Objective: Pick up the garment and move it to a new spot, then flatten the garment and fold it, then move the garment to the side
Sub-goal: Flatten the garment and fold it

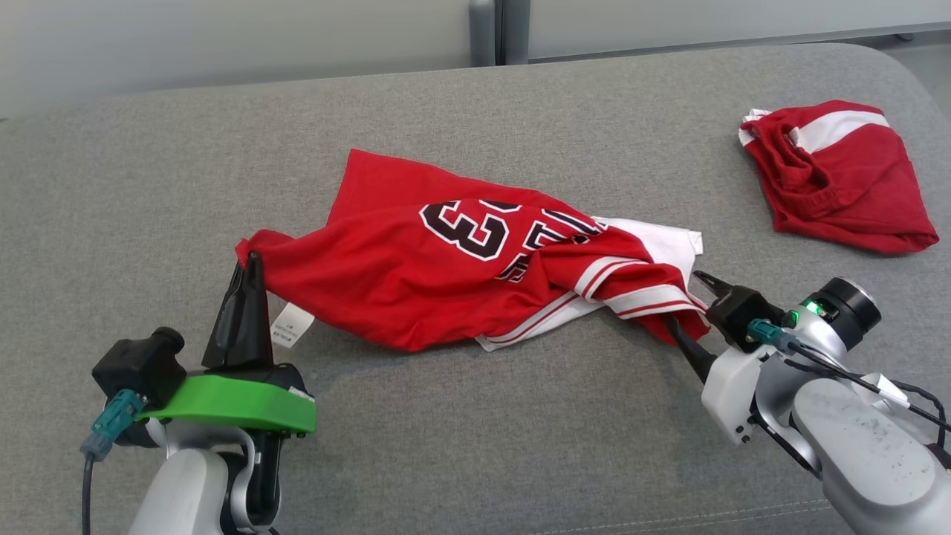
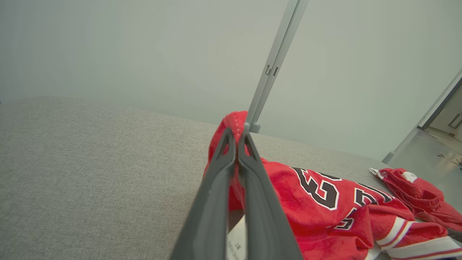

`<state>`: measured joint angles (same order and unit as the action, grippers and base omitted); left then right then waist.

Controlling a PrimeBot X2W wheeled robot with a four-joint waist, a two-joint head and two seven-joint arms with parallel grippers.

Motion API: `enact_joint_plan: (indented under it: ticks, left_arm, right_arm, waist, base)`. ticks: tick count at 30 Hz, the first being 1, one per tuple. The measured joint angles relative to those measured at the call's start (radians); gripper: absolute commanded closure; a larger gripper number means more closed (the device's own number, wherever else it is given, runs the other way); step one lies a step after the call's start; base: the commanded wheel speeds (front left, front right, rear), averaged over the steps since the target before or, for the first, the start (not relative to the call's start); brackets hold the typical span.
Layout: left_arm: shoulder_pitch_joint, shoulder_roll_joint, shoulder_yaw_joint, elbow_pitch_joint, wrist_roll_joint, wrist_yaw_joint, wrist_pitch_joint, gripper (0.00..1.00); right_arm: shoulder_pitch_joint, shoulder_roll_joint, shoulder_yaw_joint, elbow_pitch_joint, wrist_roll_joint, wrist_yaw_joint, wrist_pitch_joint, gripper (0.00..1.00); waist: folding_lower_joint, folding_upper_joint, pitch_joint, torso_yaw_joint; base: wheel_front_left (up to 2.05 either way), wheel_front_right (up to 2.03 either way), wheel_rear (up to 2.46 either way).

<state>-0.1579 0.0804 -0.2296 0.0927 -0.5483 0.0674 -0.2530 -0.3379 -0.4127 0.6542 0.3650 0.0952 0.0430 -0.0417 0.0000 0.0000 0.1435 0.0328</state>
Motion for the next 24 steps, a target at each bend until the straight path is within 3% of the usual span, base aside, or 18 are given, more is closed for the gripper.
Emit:
enact_joint_plan:
  ticks: [1,2,8,13,16,20,24]
  left_arm:
    - [0.000,0.000,0.000,-0.002,0.000,0.001,0.000,1.00]
    - [0.000,0.000,-0.001,-0.003,0.000,0.001,0.000,1.00]
    - [0.000,-0.002,-0.005,-0.023,0.002,0.004,0.000,1.00]
    - [-0.001,-0.008,-0.013,-0.078,0.003,0.003,0.000,1.00]
    - [-0.001,-0.011,-0.039,-0.085,0.003,0.003,0.000,1.00]
    - [-0.002,-0.019,-0.075,-0.082,0.001,-0.006,0.003,1.00]
    - [-0.009,-0.030,-0.105,-0.071,-0.002,-0.007,0.006,1.00]
  right_arm:
    - [0.000,0.005,0.000,0.001,0.008,0.003,0.000,0.76]
    - [-0.001,0.006,0.001,0.002,0.012,0.010,0.000,1.00]
    - [-0.069,-0.015,-0.037,-0.010,0.011,0.009,0.000,1.00]
    - [-0.207,-0.083,-0.097,-0.053,0.001,0.010,0.018,1.00]
    - [-0.278,-0.119,-0.092,-0.053,-0.017,0.039,0.051,1.00]
    - [-0.368,-0.119,-0.041,-0.002,-0.034,0.080,0.111,1.00]
    - [-0.460,-0.107,-0.015,0.070,-0.035,0.081,0.150,1.00]
  waist:
    - [0.0000,0.0000,0.002,0.001]
    - [0.0000,0.0000,0.003,0.002]
    - [0.0000,0.0000,0.006,0.024]
    - [0.0000,0.0000,0.005,0.047]
    - [0.0000,0.0000,0.008,0.065]
    - [0.0000,0.0000,0.016,0.096]
    - [0.0000,0.0000,0.030,0.133]
  base:
    - [0.00,0.00,0.00]
    - [0.00,0.00,0.00]
    - [0.00,0.00,0.00]
    - [0.00,0.00,0.00]
    - [0.00,0.00,0.00]
    - [0.00,0.00,0.00]
    - [0.00,0.00,0.00]
